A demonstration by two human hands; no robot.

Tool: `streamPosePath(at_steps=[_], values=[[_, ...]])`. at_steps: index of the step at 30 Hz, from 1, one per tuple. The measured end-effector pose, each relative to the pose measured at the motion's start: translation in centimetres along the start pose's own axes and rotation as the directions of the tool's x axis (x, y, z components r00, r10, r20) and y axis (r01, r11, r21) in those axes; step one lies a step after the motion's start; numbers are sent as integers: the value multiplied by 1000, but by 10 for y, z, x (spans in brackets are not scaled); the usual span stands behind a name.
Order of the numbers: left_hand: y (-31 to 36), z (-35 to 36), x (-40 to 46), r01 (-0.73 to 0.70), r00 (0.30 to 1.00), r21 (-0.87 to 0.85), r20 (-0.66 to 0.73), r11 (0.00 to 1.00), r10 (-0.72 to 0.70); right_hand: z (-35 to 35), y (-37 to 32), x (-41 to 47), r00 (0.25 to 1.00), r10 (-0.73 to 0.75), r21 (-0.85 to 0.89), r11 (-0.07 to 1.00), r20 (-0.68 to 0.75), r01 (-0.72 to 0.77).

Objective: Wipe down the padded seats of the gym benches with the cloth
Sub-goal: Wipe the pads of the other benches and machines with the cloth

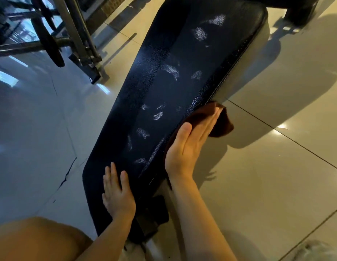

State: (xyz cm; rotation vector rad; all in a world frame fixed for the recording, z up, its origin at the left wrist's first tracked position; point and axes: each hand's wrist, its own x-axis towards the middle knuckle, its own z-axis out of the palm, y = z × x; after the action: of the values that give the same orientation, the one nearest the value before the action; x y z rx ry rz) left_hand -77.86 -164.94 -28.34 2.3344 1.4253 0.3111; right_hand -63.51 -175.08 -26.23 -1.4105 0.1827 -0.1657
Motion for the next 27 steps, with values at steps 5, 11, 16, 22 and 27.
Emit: streamPosePath(at_steps=[5,11,16,22,27], values=[[-1,1,-3,3,1000,-26,-12,1000,-3,-5,-18,34,981,-187,-34,982,-43,186],[-2,3,1,-7,1000,-2,-25,1000,7,-17,-35,148,916,-381,-98,924,-127,371],[-1,1,1,-22,999,21,-29,1000,23,-14,-41,135,960,-237,34,969,-148,244],[1,3,0,-12,1000,13,-24,1000,12,-2,-7,5,999,-50,27,998,1,50],[-1,3,1,1,1000,4,-26,1000,-1,-6,-12,22,999,-34,76,997,37,31]])
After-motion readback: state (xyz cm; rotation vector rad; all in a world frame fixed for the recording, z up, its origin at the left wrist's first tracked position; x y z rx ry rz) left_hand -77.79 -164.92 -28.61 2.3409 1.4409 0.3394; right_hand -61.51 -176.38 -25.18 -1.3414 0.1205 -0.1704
